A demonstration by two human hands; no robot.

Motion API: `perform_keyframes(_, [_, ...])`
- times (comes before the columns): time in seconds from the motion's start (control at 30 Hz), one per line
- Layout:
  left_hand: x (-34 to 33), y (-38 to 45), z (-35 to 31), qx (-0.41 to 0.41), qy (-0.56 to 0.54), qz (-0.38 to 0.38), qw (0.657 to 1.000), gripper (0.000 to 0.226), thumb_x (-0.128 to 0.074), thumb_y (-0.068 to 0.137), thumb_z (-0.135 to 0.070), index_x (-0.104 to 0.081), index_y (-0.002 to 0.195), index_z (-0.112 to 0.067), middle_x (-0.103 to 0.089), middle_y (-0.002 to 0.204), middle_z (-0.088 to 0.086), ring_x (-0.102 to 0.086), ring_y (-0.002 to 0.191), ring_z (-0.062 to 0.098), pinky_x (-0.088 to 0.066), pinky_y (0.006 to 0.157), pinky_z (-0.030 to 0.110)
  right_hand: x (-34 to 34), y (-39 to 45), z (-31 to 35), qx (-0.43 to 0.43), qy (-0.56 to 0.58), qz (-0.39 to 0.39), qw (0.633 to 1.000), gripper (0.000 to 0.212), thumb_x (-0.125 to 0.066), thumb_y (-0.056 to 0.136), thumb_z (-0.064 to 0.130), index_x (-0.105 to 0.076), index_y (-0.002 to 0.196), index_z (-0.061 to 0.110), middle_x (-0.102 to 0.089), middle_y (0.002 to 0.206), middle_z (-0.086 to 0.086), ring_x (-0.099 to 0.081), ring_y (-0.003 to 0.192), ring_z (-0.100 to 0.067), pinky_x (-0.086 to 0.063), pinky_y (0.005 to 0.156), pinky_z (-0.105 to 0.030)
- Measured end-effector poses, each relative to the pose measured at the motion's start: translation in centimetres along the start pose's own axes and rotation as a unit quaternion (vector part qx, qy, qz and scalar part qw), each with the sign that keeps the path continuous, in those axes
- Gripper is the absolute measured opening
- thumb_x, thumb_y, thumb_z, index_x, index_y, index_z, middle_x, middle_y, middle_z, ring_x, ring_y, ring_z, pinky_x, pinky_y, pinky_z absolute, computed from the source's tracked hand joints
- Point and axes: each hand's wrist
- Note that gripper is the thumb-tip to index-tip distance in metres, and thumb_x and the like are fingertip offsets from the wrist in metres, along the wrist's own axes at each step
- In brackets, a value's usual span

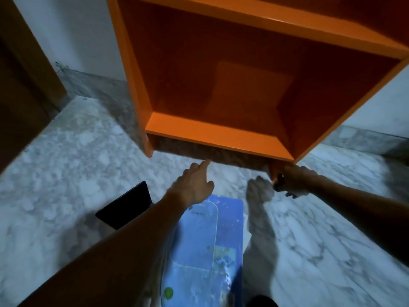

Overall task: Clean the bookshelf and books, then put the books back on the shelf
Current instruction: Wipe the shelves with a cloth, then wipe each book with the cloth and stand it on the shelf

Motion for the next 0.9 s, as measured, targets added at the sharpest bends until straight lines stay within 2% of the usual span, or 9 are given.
perform_keyframes(0.07, [-1.1, -1.8, 1.1, 0.066, 0.039, -0.028, 0.997, 0.084, -0.058, 0.092, -0.049, -0.011, 0.157, -0.023, -0.026, 0.155, 0.010, -0.037, 0.136, 0.037, -0.038, 0.110, 0.048, 0.3, -0.1, 0.9, 0.002, 0.144, 0.036, 0.989, 0.020, -0.070, 0.092, 0.032, -0.062, 0.100, 0.016, -0.070, 0.080, -0.008, -0.066, 0.051, -0.014, -0.048, 0.040, -0.023])
perform_keyframes(0.17, [-2.5, -4.2, 2.7, 0.202, -0.023, -0.014, 0.979, 0.108, -0.075, 0.079, -0.053, -0.012, 0.153, -0.007, -0.033, 0.149, 0.019, -0.041, 0.135, 0.038, -0.039, 0.108, 0.041, 0.4, -0.5, 3.4, 0.025, 0.216, 0.064, 0.974, 0.023, -0.062, 0.097, 0.032, -0.065, 0.102, 0.009, -0.070, 0.075, -0.013, -0.061, 0.048, -0.018, -0.044, 0.040, -0.024])
perform_keyframes(0.27, [-3.9, -5.9, 4.1, 0.265, -0.133, 0.046, 0.954, 0.084, -0.081, 0.078, -0.037, -0.040, 0.143, -0.003, -0.061, 0.127, 0.016, -0.061, 0.117, 0.030, -0.046, 0.081, 0.027, 0.4, -0.5, 6.1, 0.063, 0.219, 0.081, 0.970, 0.014, -0.061, 0.098, 0.024, -0.060, 0.099, 0.010, -0.069, 0.082, -0.016, -0.067, 0.060, -0.026, -0.050, 0.043, -0.027])
perform_keyframes(0.43, [-3.5, -8.5, 2.8, 0.275, -0.131, -0.017, 0.952, 0.073, -0.078, 0.082, -0.035, -0.043, 0.142, -0.013, -0.059, 0.129, 0.016, -0.058, 0.119, 0.036, -0.048, 0.088, 0.034, 2.1, -1.9, 8.8, 0.083, 0.229, 0.096, 0.965, 0.008, -0.065, 0.095, 0.017, -0.057, 0.098, 0.016, -0.069, 0.078, -0.009, -0.071, 0.063, -0.023, -0.057, 0.049, -0.032])
perform_keyframes(0.53, [-2.7, -9.7, 1.9, 0.232, -0.084, -0.036, 0.968, 0.089, -0.071, 0.084, -0.035, -0.017, 0.155, -0.040, -0.052, 0.130, 0.011, -0.056, 0.116, 0.033, -0.048, 0.090, 0.037, 3.2, -2.9, 10.3, 0.088, 0.207, 0.112, 0.968, 0.013, -0.063, 0.095, 0.014, -0.054, 0.103, 0.019, -0.064, 0.087, -0.004, -0.060, 0.064, -0.012, -0.045, 0.040, -0.011])
perform_keyframes(0.6, [-2.2, -9.5, 1.7, 0.219, -0.123, -0.053, 0.966, 0.078, -0.068, 0.089, -0.028, -0.026, 0.154, -0.030, -0.053, 0.132, 0.011, -0.056, 0.118, 0.032, -0.044, 0.092, 0.035, 3.7, -2.4, 11.5, 0.129, 0.196, 0.114, 0.965, 0.015, -0.060, 0.096, 0.016, -0.051, 0.105, 0.023, -0.060, 0.090, -0.001, -0.053, 0.063, -0.006, -0.044, 0.045, -0.005])
perform_keyframes(0.7, [-2.4, -8.0, 3.0, 0.217, -0.178, -0.048, 0.959, 0.054, -0.070, 0.089, -0.030, -0.048, 0.132, -0.008, -0.063, 0.115, 0.024, -0.063, 0.105, 0.039, -0.044, 0.082, 0.037, 3.5, -0.2, 12.9, 0.173, 0.206, 0.173, 0.948, 0.009, -0.053, 0.100, 0.014, -0.046, 0.102, 0.020, -0.053, 0.075, 0.004, -0.048, 0.054, -0.003, -0.041, 0.038, -0.010])
perform_keyframes(0.77, [-2.1, -7.3, 3.6, 0.214, -0.218, -0.018, 0.952, 0.050, -0.067, 0.078, -0.044, -0.048, 0.109, -0.010, -0.063, 0.095, 0.028, -0.065, 0.087, 0.043, -0.048, 0.073, 0.046, 3.2, 1.1, 13.4, 0.175, 0.240, 0.273, 0.915, 0.005, -0.045, 0.102, 0.012, -0.043, 0.099, 0.015, -0.051, 0.070, -0.005, -0.043, 0.044, -0.010, -0.032, 0.033, -0.020])
perform_keyframes(0.9, [-1.2, -6.8, 4.3, 0.198, -0.274, -0.045, 0.940, 0.044, -0.068, 0.074, -0.045, -0.046, 0.096, -0.015, -0.054, 0.075, 0.006, -0.058, 0.072, 0.025, -0.046, 0.066, 0.040, 5.2, 4.9, 15.7, 0.224, 0.172, 0.336, 0.899, 0.012, -0.046, 0.100, 0.007, -0.056, 0.093, 0.009, -0.058, 0.077, -0.016, -0.046, 0.041, -0.019, -0.037, 0.036, -0.021])
Point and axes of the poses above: each hand's wrist, its own y-axis towards the middle knuckle, its own x-axis out of the back of the hand, z = x × y
